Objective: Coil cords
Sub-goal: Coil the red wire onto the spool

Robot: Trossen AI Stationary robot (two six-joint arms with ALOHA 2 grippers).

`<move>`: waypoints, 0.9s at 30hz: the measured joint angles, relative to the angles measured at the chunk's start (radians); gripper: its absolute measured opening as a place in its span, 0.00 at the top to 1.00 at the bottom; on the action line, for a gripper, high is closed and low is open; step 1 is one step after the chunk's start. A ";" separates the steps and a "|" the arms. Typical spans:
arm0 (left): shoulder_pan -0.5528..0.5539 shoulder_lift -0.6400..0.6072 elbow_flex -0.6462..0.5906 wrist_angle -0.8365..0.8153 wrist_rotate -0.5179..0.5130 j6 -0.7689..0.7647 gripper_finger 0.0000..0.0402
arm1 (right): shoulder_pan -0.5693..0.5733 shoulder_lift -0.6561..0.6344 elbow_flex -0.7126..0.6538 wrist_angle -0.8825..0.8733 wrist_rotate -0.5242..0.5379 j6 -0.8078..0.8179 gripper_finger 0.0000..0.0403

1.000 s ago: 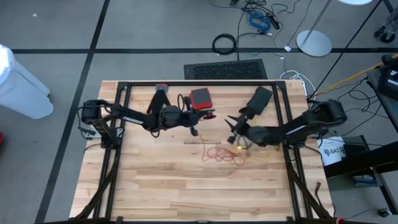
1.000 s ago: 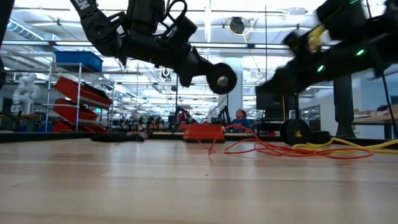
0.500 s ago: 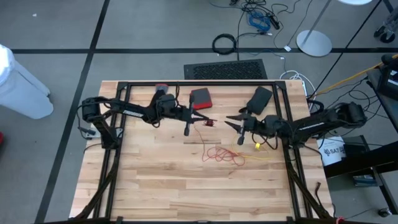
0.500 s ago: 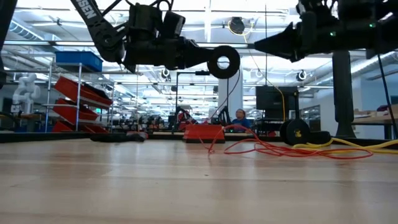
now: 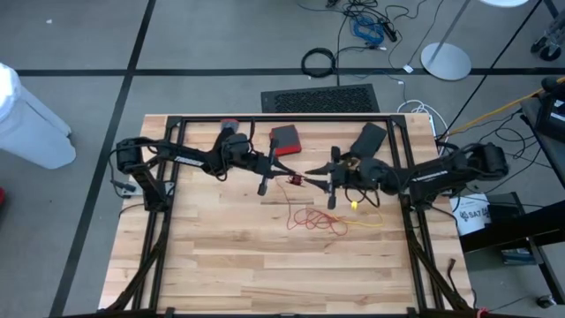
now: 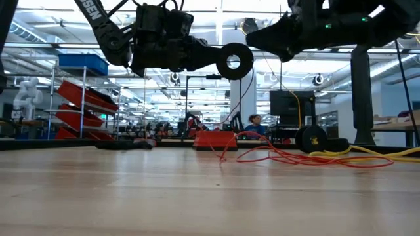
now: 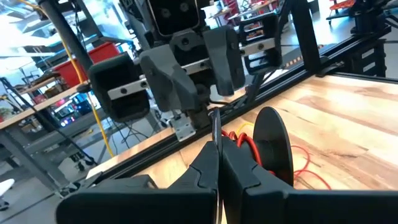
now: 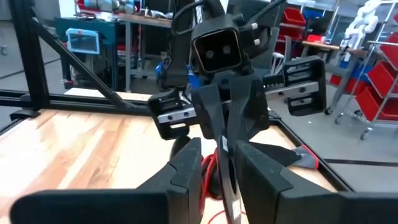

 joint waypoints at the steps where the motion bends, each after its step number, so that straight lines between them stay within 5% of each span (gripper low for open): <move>1: 0.000 0.000 0.000 0.000 0.000 0.000 1.00 | 0.000 0.014 0.009 0.000 0.000 0.000 0.80; 15: -0.013 0.000 0.000 0.001 0.000 0.001 1.00 | -0.001 0.066 0.045 -0.018 0.001 0.017 0.80; 27: -0.020 0.000 0.001 0.004 0.008 -0.003 1.00 | 0.000 0.065 0.045 -0.020 0.001 0.010 0.99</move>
